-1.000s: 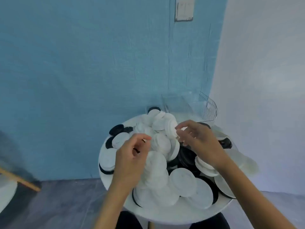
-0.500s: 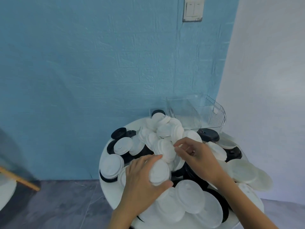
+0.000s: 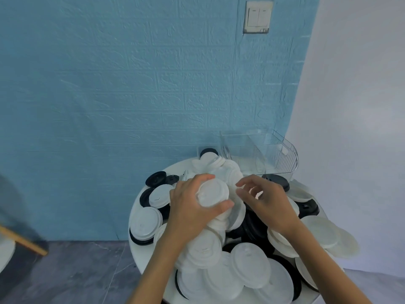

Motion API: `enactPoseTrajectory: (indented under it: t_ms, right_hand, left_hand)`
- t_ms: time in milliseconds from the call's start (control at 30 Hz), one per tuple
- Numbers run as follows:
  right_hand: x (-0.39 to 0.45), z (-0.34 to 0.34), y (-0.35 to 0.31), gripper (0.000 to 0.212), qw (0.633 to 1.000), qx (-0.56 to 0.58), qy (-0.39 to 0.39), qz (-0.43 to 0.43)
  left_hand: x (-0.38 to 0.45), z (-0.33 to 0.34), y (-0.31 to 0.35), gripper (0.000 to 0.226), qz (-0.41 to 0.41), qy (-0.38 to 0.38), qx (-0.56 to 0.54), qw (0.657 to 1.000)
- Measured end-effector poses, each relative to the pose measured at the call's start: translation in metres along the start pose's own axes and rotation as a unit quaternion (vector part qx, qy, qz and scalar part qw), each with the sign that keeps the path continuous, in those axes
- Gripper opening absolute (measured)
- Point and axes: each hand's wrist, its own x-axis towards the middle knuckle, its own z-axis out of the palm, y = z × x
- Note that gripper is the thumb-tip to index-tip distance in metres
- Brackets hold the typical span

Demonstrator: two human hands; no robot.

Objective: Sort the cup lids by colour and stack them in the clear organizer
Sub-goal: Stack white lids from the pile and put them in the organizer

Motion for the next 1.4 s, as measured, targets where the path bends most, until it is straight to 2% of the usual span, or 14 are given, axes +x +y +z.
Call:
enactPoseTrajectory:
  t_ms: [33,100,233,333,500,733,867,967,1133,1267,1400]
  right_hand:
    - [0.006,-0.001,0.003,0.012,1.0,-0.015,0.009,-0.009]
    - [0.02,-0.003,0.009,0.031,0.998,-0.06,-0.007,-0.013]
    - [0.039,0.001,0.014,0.081,0.971,-0.204,-0.12,0.03]
    - [0.045,0.009,0.018,0.095,0.957,-0.251,-0.145,0.035]
    - [0.05,0.013,0.027,0.093,0.978,-0.19,-0.083,0.036]
    - [0.056,-0.005,0.008,0.082,0.998,0.05,-0.034,0.032]
    - [0.061,-0.005,-0.017,0.074,0.988,0.13,-0.085,-0.005]
    - [0.064,0.007,-0.029,0.073,0.982,0.122,-0.14,-0.009]
    - [0.069,0.014,-0.037,0.07,0.971,0.119,-0.207,0.002]
    - [0.07,0.008,-0.036,0.078,0.972,0.114,-0.206,0.021]
    - [0.065,0.005,-0.037,0.082,0.97,0.116,-0.214,0.018]
  left_hand:
    - [0.006,0.001,0.002,0.065,0.0,-0.004,-0.002,1.0]
    - [0.016,0.004,0.001,0.063,0.003,0.002,-0.014,1.0]
    - [0.024,0.01,-0.006,0.059,0.005,0.03,-0.052,0.998]
    - [0.025,0.013,-0.009,0.06,0.0,0.043,-0.076,0.996]
    - [0.03,0.013,-0.017,0.072,-0.052,0.052,-0.18,0.981]
    - [0.045,0.01,-0.014,0.099,-0.097,0.042,-0.272,0.957]
    - [0.047,0.009,-0.003,0.105,-0.087,0.009,-0.306,0.948]
    - [0.048,0.007,0.005,0.111,-0.066,-0.013,-0.321,0.945]
    - [0.045,0.001,0.013,0.112,-0.047,-0.094,-0.362,0.926]
    - [0.043,-0.007,0.007,0.109,-0.039,-0.157,-0.43,0.888]
    - [0.046,-0.011,0.004,0.086,-0.088,-0.14,-0.51,0.844]
